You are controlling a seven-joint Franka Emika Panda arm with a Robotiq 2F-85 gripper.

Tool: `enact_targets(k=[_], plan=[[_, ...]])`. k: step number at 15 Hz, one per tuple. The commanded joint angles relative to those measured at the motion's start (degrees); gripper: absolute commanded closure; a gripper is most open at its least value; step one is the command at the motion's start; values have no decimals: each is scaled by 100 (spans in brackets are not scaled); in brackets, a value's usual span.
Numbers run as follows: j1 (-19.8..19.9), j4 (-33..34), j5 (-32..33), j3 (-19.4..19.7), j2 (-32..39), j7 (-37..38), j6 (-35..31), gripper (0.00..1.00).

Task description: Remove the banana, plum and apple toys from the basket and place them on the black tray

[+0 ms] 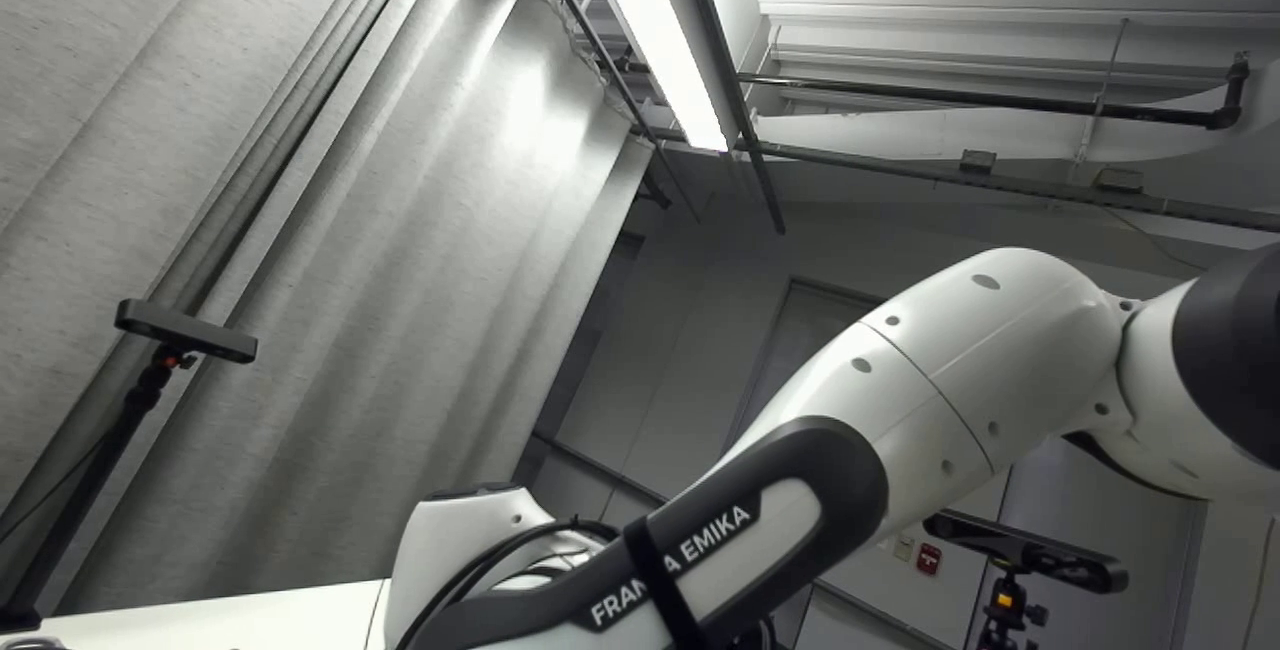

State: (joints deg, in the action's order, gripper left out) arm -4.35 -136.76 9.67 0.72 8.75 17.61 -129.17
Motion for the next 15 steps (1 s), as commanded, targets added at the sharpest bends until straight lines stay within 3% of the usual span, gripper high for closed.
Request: enact_targets(k=[1,6,15], plan=[[63,70,-35,-17,-115,-118,181,0],[107,-67,-21,19,-403,-82,68,0],[169,-632,749,-51,-1610,497,-859,0]])
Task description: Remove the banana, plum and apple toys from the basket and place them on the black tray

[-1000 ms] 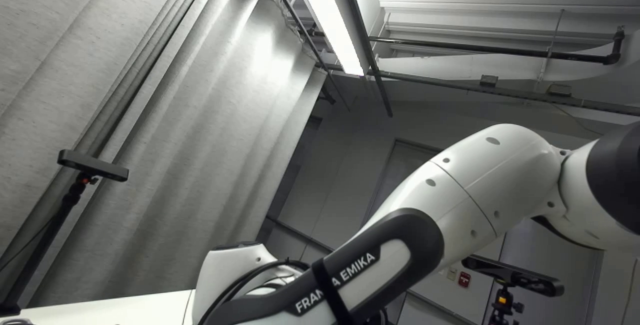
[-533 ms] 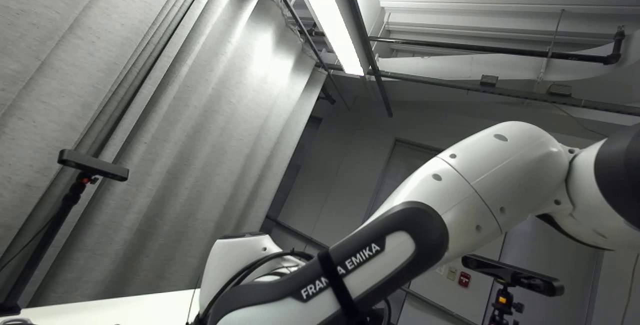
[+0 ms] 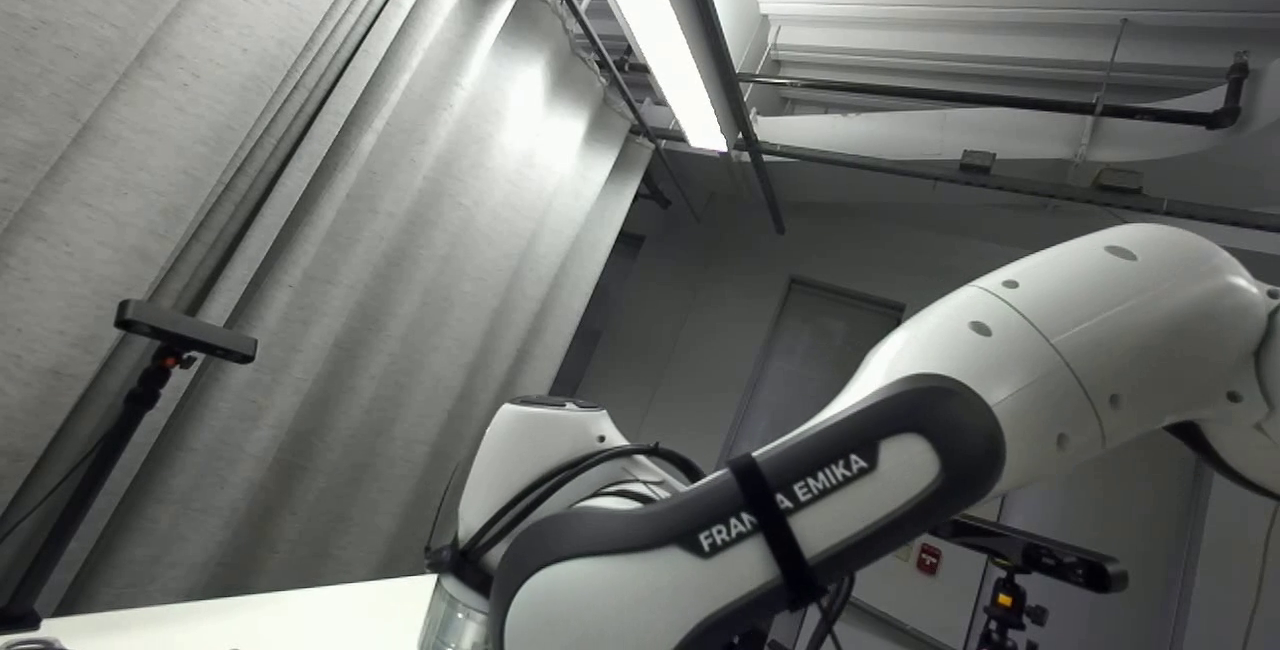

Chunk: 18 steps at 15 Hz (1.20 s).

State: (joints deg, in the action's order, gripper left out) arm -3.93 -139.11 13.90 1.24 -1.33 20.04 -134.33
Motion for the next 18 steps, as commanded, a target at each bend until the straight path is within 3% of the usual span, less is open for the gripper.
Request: enact_targets(k=[1,10,11,18], plan=[[152,-452,403,-129,-725,303,-427,0],[472,-1026,528,-388,-1760,330,-846,0],[461,-645,400,-411,-1299,195,-649,0],[481,-666,402,-453,-1283,194,-644,0]])
